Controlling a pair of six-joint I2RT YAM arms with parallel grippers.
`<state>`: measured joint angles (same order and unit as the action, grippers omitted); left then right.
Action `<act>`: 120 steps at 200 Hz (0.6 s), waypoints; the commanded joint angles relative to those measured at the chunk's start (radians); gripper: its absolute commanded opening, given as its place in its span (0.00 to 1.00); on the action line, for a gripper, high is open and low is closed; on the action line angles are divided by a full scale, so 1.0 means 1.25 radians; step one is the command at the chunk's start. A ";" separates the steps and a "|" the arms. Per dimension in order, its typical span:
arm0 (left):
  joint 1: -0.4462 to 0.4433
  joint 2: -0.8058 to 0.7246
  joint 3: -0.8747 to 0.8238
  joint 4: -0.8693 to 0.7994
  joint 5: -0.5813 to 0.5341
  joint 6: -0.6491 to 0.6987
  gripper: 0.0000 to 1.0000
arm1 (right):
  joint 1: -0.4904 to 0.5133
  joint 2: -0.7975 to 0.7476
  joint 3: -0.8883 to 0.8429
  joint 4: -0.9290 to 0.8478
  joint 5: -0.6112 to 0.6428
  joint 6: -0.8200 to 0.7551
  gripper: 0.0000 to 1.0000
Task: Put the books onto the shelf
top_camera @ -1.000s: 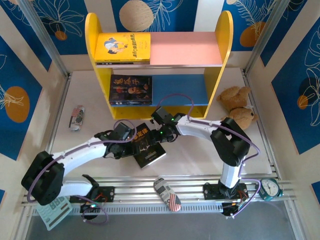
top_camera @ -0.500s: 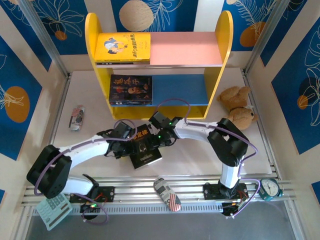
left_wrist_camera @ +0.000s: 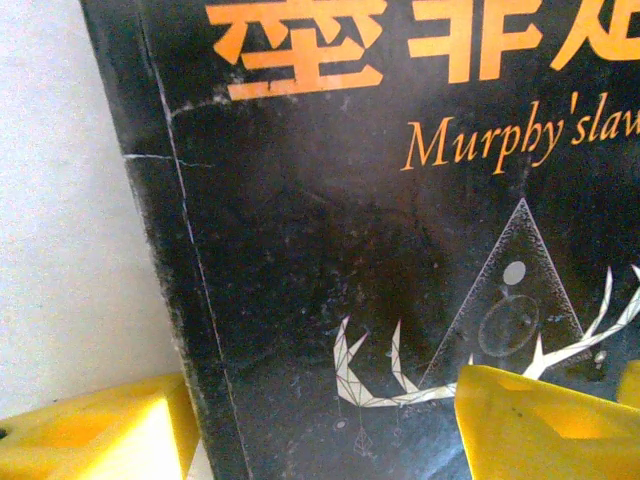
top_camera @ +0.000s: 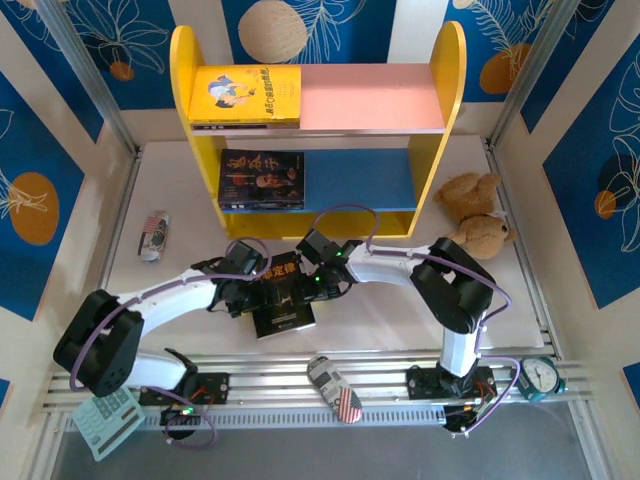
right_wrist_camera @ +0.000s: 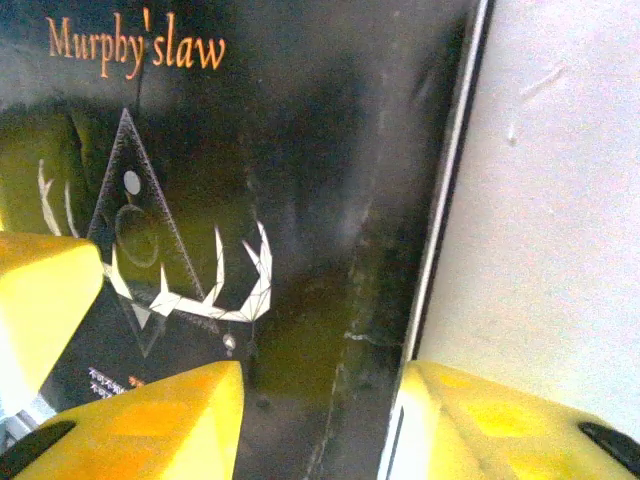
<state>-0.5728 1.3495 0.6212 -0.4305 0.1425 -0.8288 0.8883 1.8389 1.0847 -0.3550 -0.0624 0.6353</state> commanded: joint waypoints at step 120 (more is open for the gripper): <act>0.029 0.012 -0.009 0.126 0.059 0.028 0.64 | 0.027 0.090 -0.040 0.106 -0.070 0.030 0.24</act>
<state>-0.5442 1.3441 0.6010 -0.4103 0.1654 -0.8291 0.8757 1.8439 1.0534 -0.2832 -0.0978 0.6762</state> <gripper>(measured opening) 0.652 0.244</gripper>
